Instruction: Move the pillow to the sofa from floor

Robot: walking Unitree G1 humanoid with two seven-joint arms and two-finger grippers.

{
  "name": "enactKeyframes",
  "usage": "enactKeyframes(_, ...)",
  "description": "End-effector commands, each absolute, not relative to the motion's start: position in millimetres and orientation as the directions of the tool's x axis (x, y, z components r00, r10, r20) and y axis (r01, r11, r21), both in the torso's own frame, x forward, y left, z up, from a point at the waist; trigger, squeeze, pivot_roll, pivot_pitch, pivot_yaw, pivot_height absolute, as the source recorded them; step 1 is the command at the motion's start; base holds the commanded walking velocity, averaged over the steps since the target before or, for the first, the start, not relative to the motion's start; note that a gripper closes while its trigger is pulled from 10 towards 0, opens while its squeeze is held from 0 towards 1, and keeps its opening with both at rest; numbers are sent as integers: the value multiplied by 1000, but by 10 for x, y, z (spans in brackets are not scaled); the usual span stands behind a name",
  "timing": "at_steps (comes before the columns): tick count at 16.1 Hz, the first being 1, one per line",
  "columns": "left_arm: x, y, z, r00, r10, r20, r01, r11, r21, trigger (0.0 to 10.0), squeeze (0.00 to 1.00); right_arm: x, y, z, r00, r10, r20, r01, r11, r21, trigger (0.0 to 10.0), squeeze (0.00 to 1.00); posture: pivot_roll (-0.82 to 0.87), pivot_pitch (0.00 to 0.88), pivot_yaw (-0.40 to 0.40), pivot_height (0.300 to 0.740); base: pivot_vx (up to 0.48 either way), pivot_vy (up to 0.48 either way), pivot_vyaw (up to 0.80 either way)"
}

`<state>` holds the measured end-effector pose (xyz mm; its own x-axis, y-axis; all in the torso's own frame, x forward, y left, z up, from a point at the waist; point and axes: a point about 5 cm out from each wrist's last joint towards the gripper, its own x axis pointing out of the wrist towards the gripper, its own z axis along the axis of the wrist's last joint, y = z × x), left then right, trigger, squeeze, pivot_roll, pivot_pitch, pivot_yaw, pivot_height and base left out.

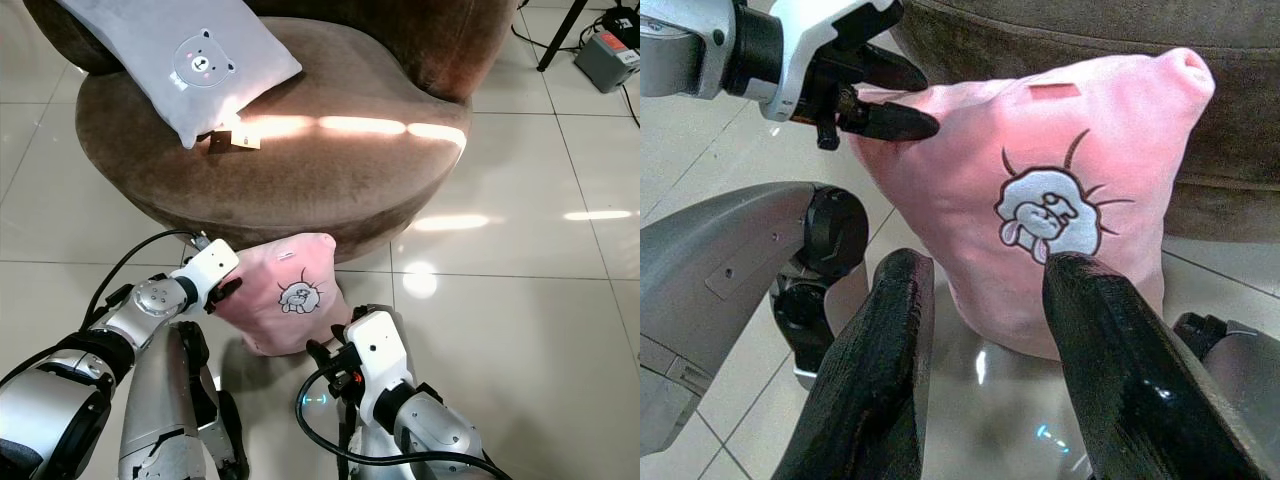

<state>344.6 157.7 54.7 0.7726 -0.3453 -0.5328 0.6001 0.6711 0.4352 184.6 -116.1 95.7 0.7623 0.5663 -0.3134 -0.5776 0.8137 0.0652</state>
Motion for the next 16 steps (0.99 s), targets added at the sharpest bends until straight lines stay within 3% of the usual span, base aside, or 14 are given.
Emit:
enactKeyframes(1, 3374, 1670, 444, 753, -313, -579, 607, 669, 428, 0, 0, 1806, -1159, 895, 748, 575, -331, -579, 809, 97, 10000, 0, -181, 309, 56, 521, 0, 0, 0)
enactKeyframes(10, 3355, 1667, 425, 728, -335, -598, 628, 676, 386, 0, 0, 1822, -1156, 858, 751, 571, -332, -574, 813, 98, 10000, 0, -174, 305, 65, 521, 0, 0, 0)
enactKeyframes(12, 3408, 1651, 494, 768, -326, -551, 589, 697, 408, 0, 0, 1817, -1157, 849, 752, 570, -332, -574, 813, 96, 10000, 0, -168, 304, 65, 521, 0, 0, 0)
enactKeyframes(13, 3456, 1639, 560, 801, -323, -504, 547, 738, 396, 10000, 63, 1815, -1155, 843, 752, 569, -333, -574, 813, 94, 10000, 0, -165, 304, 66, 521, 0, 0, 0)
enactKeyframes(14, 3478, 1641, 594, 814, -326, -481, 522, 774, 357, 10000, 1000, 1815, -1153, 839, 752, 569, -333, -574, 813, 94, 10000, 0, -164, 304, 66, 521, 0, 0, 0)
enactKeyframes(16, 3501, 1682, 627, 827, -320, -462, 476, 836, 274, 10000, 1000, 1816, -1142, 836, 751, 571, -332, -576, 812, 93, 10000, 0, -164, 302, 67, 521, 0, 0, 0)
